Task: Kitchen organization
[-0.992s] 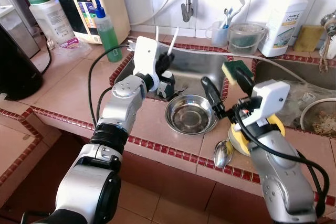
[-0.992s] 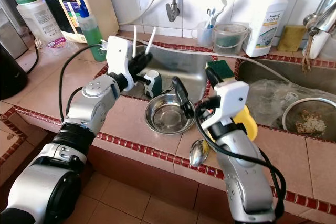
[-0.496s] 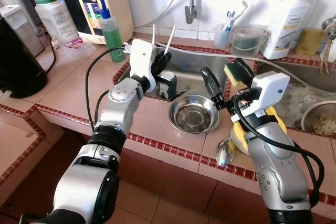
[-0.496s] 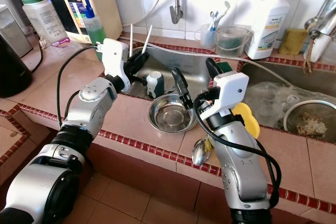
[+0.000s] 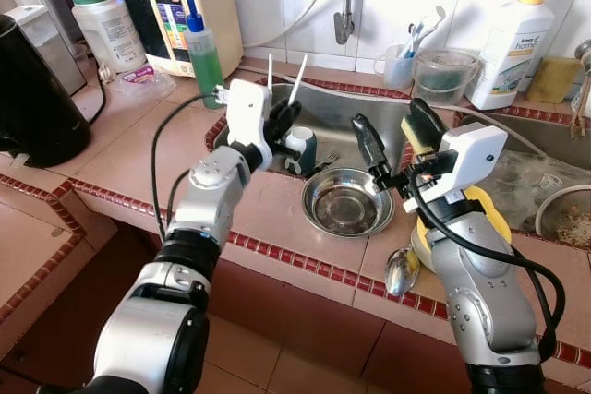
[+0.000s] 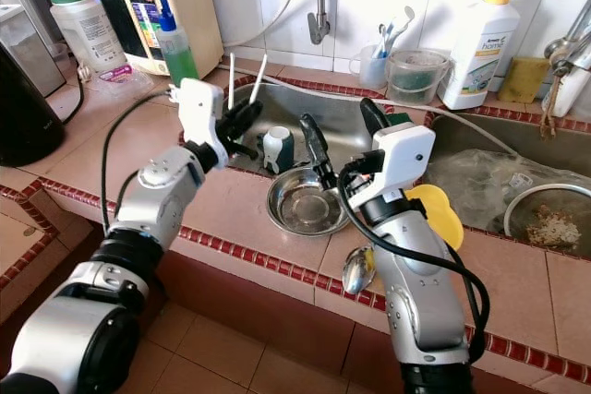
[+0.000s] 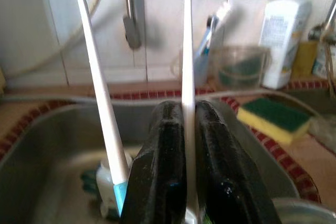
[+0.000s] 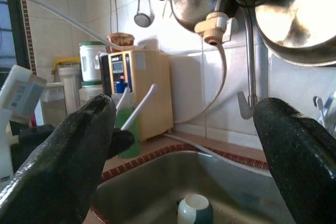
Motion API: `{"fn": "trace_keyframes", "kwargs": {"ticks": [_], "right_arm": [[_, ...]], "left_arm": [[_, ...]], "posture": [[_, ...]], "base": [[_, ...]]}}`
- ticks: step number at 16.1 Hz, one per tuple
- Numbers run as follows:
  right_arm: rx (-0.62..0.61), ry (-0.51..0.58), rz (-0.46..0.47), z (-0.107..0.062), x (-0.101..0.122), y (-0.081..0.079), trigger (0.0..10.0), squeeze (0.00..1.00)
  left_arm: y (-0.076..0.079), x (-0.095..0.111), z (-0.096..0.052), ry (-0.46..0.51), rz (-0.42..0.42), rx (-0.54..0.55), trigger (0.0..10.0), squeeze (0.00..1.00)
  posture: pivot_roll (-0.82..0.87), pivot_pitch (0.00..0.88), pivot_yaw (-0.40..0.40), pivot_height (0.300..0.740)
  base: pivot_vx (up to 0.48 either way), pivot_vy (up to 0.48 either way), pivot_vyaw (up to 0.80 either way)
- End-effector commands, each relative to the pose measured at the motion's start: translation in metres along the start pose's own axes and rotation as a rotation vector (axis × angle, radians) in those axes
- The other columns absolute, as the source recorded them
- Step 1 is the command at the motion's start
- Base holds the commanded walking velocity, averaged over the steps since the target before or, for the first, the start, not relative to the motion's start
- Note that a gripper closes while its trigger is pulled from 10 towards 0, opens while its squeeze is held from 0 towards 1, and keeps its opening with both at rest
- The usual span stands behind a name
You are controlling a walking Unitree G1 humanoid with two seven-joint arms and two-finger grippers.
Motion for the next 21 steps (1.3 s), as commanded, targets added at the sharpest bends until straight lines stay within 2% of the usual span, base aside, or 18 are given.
{"fn": "trace_keyframes", "kwargs": {"ticks": [1, 3, 6, 8, 13, 16, 21], "right_arm": [[0.015, -0.001, 0.012, 0.003, -0.001, -0.003, 10.0, 0.00], [0.021, -0.009, 0.020, -0.001, 0.000, -0.005, 10.0, 0.00], [0.020, -0.043, 0.045, -0.014, -0.002, -0.009, 10.0, 0.00], [-0.001, -0.077, 0.060, -0.026, -0.003, -0.010, 10.0, 0.00], [-0.041, -0.153, 0.046, -0.055, 0.003, -0.011, 10.0, 0.00], [-0.026, -0.182, 0.092, -0.071, 0.010, -0.025, 10.0, 0.00], [-0.028, -0.224, 0.160, -0.087, 0.016, -0.042, 10.0, 0.00]], "left_arm": [[-0.003, -0.010, -0.001, -0.070, -0.005, 0.010, 10.0, 0.00], [-0.008, -0.018, -0.001, -0.143, 0.012, 0.040, 10.0, 0.00], [-0.009, -0.013, 0.002, -0.132, 0.069, 0.005, 10.0, 0.00], [-0.013, -0.008, 0.005, -0.158, 0.110, -0.012, 10.0, 0.00], [-0.014, 0.001, 0.011, -0.196, 0.167, -0.058, 10.0, 0.00], [-0.010, 0.000, 0.013, -0.222, 0.193, -0.106, 10.0, 0.00], [-0.009, 0.006, 0.016, -0.250, 0.207, -0.156, 10.0, 0.00]], "posture": [[-0.26, 0.010, 0.093, 0.740], [-0.26, 0.012, 0.094, 0.740], [-0.27, 0.030, 0.094, 0.740], [-0.29, 0.053, 0.099, 0.740], [-0.34, 0.132, 0.124, 0.740], [-0.36, 0.194, 0.141, 0.740], [-0.37, 0.265, 0.164, 0.740]], "base": [[0.000, 0.000, 0.00], [0.000, 0.000, 0.00], [0.000, 0.000, 0.00], [0.000, 0.000, 0.00], [0.000, 0.000, 0.00], [0.000, 0.000, 0.00], [0.000, 0.000, 0.00]]}}
Point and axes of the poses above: a point about 5 cm out from each wrist's last joint towards the gripper, its own z axis pointing out of the wrist towards the gripper, its own x axis along the axis of the wrist's last joint, y = z × x, the point moved 2 cm from there along z, pointing out of the wrist towards the gripper, and after that the axes turned 1 degree about z, right-handed, at the moved point
